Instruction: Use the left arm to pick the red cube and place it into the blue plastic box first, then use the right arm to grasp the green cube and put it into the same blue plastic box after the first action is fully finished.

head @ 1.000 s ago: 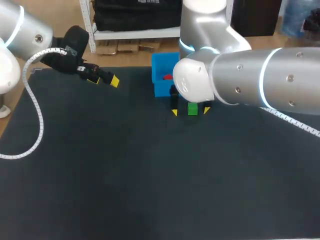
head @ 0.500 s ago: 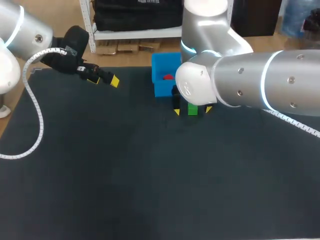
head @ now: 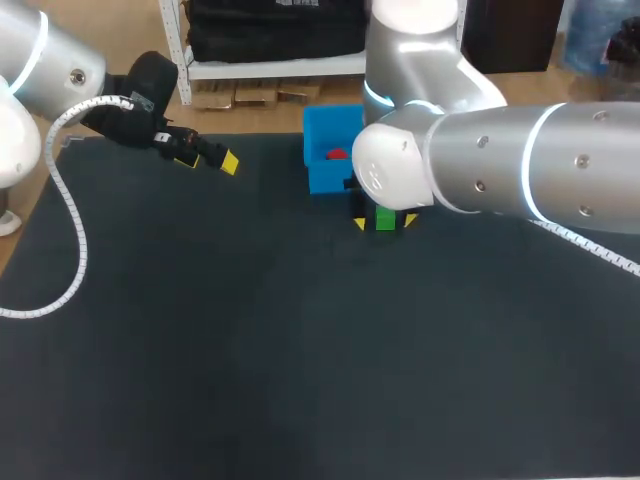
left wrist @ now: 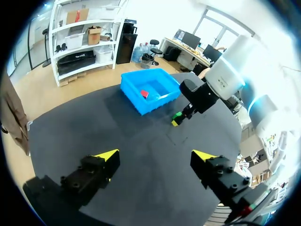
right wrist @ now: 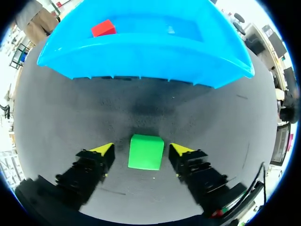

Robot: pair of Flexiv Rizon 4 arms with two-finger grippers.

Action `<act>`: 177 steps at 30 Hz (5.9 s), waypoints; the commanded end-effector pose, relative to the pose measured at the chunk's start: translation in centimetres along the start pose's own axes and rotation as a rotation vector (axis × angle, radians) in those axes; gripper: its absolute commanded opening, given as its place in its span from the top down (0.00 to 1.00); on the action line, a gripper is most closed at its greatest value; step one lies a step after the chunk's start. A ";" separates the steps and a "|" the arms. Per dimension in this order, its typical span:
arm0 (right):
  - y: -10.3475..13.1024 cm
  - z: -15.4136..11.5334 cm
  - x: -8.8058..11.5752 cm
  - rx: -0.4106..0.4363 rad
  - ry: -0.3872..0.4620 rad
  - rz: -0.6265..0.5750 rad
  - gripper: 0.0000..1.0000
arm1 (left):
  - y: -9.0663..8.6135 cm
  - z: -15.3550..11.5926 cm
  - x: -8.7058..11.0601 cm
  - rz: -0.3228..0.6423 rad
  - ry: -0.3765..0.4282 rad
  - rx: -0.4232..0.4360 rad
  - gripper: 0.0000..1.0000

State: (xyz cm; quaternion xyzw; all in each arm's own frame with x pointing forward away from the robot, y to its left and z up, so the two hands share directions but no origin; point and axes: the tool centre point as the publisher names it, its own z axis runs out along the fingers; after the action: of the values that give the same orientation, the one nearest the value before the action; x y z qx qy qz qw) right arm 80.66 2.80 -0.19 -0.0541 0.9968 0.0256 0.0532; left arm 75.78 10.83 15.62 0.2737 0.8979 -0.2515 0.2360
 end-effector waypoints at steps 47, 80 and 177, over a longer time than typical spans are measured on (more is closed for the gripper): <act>-1.5 -8.5 0.3 0.005 -0.023 -0.045 1.00 | 0.2 0.0 -0.1 0.002 0.001 0.004 0.00; -1.8 -15.6 -0.7 -0.018 -0.156 -0.067 1.00 | 0.2 0.0 -0.1 0.002 0.001 0.004 0.00; -3.5 -19.5 -16.7 0.006 -0.455 -0.105 1.00 | 0.2 0.0 -0.1 0.002 0.001 0.004 0.00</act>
State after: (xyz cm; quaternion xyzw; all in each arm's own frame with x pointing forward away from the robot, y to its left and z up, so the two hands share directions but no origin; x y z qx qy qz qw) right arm 95.63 0.38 21.48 -0.0975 0.9578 0.0270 0.2689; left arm 75.79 10.83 15.62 0.2736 0.8979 -0.2514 0.2359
